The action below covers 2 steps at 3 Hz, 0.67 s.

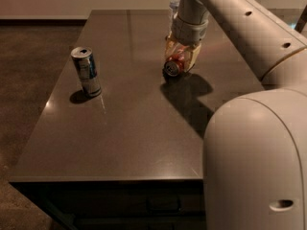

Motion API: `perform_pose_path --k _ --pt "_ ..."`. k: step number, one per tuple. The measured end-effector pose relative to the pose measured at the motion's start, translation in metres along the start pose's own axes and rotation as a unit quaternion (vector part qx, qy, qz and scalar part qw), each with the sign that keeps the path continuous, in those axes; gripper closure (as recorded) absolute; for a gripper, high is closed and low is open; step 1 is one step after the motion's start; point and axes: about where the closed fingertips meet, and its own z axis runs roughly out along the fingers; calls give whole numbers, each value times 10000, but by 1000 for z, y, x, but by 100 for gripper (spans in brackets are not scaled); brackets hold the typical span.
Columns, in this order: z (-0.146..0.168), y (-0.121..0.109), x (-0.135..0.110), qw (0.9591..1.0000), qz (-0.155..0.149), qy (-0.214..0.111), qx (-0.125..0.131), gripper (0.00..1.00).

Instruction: Place coke can upright

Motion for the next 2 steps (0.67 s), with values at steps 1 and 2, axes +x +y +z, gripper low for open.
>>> perform_pose_path --k 1,2 --pt "-9 5 -7 9991 274 -274 190 87" --pt "-27 12 -19 9928 759 -791 474 100"
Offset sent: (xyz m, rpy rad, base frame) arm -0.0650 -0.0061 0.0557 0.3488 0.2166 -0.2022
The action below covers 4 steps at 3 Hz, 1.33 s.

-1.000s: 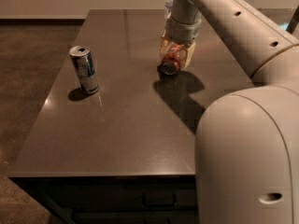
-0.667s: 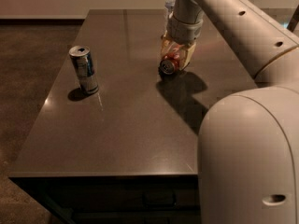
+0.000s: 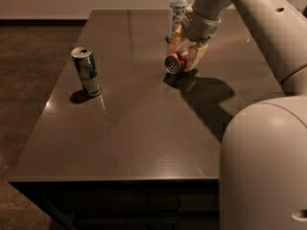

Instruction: Place coke can upright

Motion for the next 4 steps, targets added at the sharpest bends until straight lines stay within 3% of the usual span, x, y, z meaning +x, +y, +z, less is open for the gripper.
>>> perform_pose_path --k 1,2,3,4 --pt "-22 4 -18 9952 650 -631 358 100" --pt "-43 4 -37 9810 1345 -1256 616 100" --pt "-59 2 -53 9566 2087 -1874 788 100" --pt "-64 -1 -68 9333 2619 -2329 785 100"
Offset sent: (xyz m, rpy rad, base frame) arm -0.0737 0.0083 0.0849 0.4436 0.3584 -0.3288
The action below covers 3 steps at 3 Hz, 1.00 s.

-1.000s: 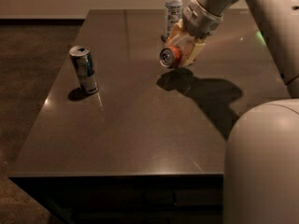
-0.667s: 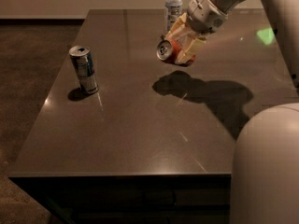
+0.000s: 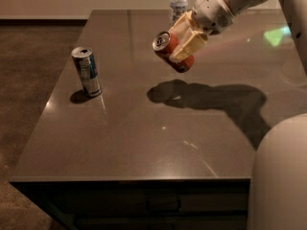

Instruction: Place coke can upright

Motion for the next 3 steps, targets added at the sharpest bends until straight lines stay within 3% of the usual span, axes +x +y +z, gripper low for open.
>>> perform_pose_path --k 1,3 --pt "6 4 -8 9973 521 -526 -36 100" --pt "22 18 -18 9816 920 -1670 -43 100"
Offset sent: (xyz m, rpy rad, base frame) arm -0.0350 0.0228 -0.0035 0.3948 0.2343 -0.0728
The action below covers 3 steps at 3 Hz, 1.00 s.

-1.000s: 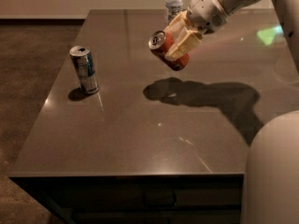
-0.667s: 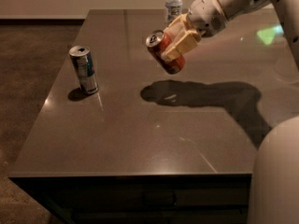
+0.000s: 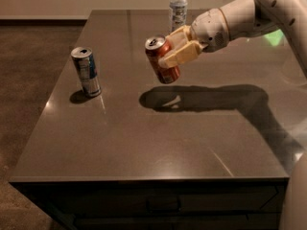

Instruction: Place coke can upright

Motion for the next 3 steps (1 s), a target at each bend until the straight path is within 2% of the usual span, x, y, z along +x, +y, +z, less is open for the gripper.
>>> perform_pose_path --k 2,3 --pt "10 7 11 9981 355 -501 -49 100" --pt "10 6 14 9953 498 -826 -37 100"
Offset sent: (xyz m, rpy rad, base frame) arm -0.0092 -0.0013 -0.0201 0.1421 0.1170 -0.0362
